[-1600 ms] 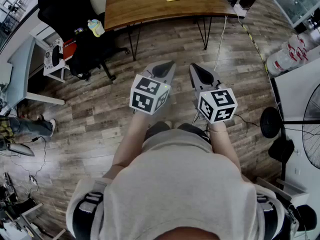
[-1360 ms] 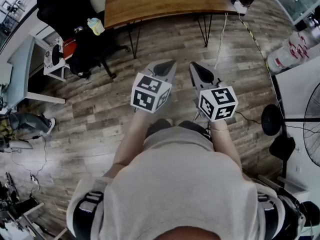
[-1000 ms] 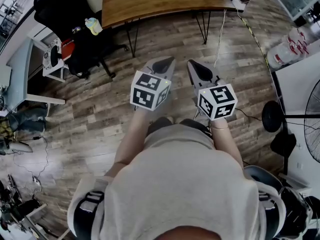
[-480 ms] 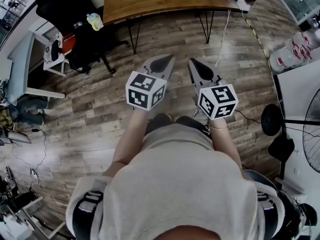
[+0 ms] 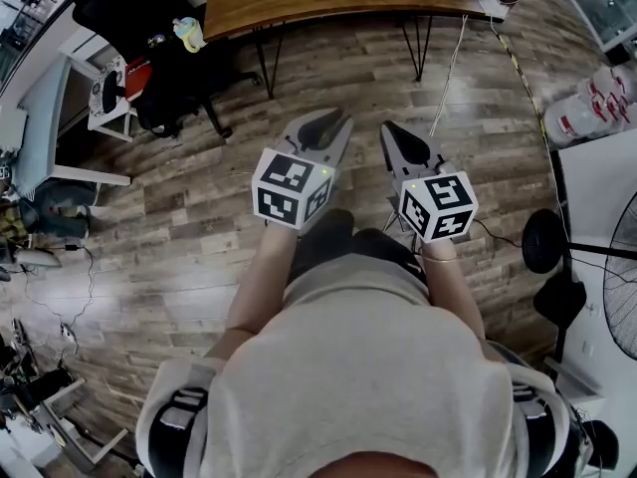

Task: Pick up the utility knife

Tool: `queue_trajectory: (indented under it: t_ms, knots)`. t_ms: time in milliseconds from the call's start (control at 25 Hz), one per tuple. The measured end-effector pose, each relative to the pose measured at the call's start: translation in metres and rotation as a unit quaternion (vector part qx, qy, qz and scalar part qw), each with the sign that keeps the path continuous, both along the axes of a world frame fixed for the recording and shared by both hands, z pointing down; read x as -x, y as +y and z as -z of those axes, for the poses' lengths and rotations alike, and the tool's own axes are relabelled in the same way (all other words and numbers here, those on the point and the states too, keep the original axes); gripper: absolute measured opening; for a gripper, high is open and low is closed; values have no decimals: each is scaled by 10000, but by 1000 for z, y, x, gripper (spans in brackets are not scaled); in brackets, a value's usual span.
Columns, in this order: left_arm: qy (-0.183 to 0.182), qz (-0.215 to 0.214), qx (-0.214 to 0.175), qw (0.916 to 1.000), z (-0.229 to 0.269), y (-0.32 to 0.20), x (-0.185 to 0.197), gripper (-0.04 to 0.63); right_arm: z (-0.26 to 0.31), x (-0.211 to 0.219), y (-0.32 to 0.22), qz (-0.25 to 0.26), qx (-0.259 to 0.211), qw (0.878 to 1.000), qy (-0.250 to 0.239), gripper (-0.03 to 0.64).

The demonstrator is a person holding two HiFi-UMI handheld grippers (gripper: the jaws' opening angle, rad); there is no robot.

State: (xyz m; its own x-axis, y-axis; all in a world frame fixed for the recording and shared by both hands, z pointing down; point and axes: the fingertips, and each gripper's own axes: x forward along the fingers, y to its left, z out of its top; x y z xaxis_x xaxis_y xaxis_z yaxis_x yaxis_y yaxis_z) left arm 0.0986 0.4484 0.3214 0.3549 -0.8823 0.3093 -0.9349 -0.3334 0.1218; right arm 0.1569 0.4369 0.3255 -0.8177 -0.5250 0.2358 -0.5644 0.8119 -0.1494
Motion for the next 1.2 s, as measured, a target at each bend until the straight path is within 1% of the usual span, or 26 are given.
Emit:
queue_trajectory:
  t_ms: [80, 240, 360, 520, 760, 1000, 1200]
  knots:
    - [-43, 25, 50, 10000, -4, 2, 0, 104, -5, 0, -1, 14, 46, 10000, 14, 9]
    - [-2, 86, 164, 9998, -15, -7, 6, 125, -15, 4, -8, 31, 158, 9999, 39, 9]
    - [52, 118, 271, 9995, -27, -24, 14, 160, -23, 7, -20, -7, 252, 9997, 56, 9]
    - [67, 62, 339, 9994, -37, -59, 29, 170, -31, 18, -55, -128, 301, 9995, 46, 9]
    - [159, -64, 302, 9994, -32, -130, 69, 173, -30, 61, -124, -118, 212, 9996, 121, 9]
    - [101, -217, 193, 9995, -21, -197, 115, 173, -19, 115, -190, -188, 45, 9997, 133, 9]
    - [27, -392, 171, 9991, -21, -235, 140, 175, -19, 142, -229, -346, -9, 9993, 105, 9]
